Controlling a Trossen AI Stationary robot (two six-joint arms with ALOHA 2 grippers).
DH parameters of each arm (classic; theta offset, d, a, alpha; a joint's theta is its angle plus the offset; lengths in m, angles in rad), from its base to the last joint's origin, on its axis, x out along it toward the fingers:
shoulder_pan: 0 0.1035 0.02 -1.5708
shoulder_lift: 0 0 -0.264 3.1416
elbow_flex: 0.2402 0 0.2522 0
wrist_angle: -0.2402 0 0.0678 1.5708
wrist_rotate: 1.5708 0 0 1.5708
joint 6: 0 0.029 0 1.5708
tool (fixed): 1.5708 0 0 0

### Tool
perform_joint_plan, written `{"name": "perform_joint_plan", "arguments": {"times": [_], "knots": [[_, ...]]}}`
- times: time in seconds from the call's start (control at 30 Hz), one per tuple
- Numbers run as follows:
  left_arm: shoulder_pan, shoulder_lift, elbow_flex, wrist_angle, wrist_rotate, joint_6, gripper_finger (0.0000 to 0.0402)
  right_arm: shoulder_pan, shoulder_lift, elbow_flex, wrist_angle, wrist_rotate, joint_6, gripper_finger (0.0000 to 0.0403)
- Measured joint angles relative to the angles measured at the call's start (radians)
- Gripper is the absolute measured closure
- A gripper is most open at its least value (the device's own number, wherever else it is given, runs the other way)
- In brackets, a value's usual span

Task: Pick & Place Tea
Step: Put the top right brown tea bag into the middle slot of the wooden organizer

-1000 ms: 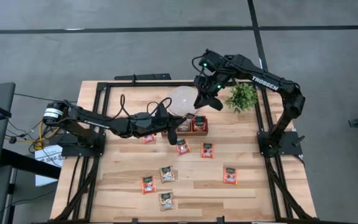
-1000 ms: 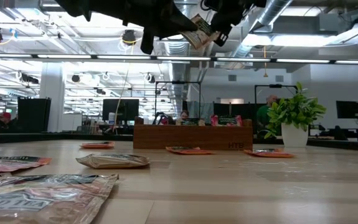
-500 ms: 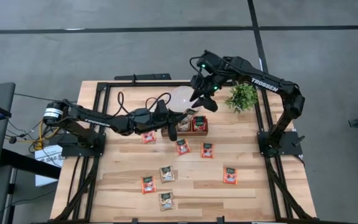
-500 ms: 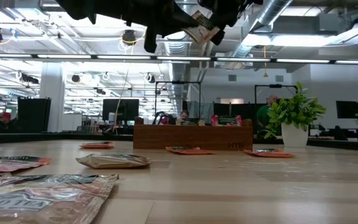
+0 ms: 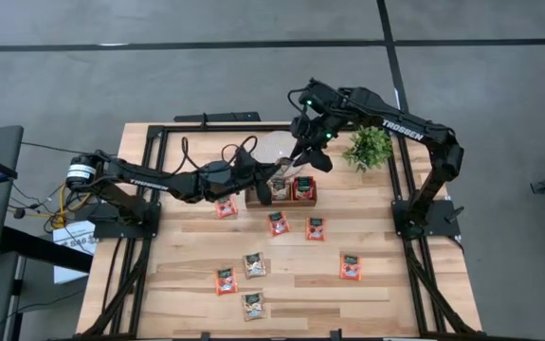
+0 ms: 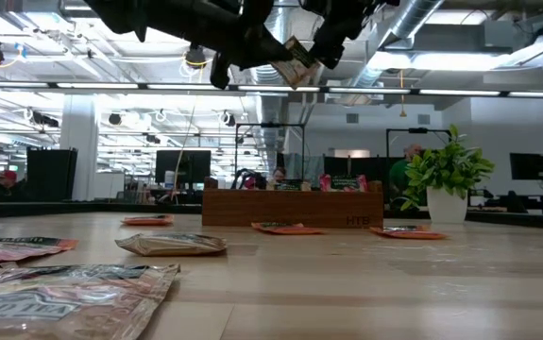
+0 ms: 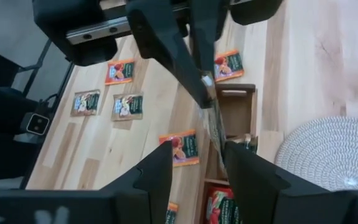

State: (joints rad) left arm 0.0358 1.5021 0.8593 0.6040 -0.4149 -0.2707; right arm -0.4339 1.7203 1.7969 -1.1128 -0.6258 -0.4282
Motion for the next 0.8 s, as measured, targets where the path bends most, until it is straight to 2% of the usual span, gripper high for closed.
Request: {"name": "perform_joint_plan", "arguments": {"times": [0.27,0.47,0.6,0.8], "knots": [[0.0,0.0,0.0,0.042,0.059,-0.004,0.0401,0.008,0.0,0.0,0.032,0.03,0.001,0.0259],[0.0,0.0,0.0,0.042,0.06,-0.01,0.0401,0.007,0.0,0.0,0.054,0.033,0.002,0.027],[0.0,0.0,0.0,0.042,0.059,-0.01,0.0401,0.012,0.0,0.0,0.053,0.076,0.001,0.0297],[0.001,0.003,0.0,0.042,0.058,-0.01,0.0401,0.027,0.0,0.0,0.051,0.084,-0.021,0.037]]}}
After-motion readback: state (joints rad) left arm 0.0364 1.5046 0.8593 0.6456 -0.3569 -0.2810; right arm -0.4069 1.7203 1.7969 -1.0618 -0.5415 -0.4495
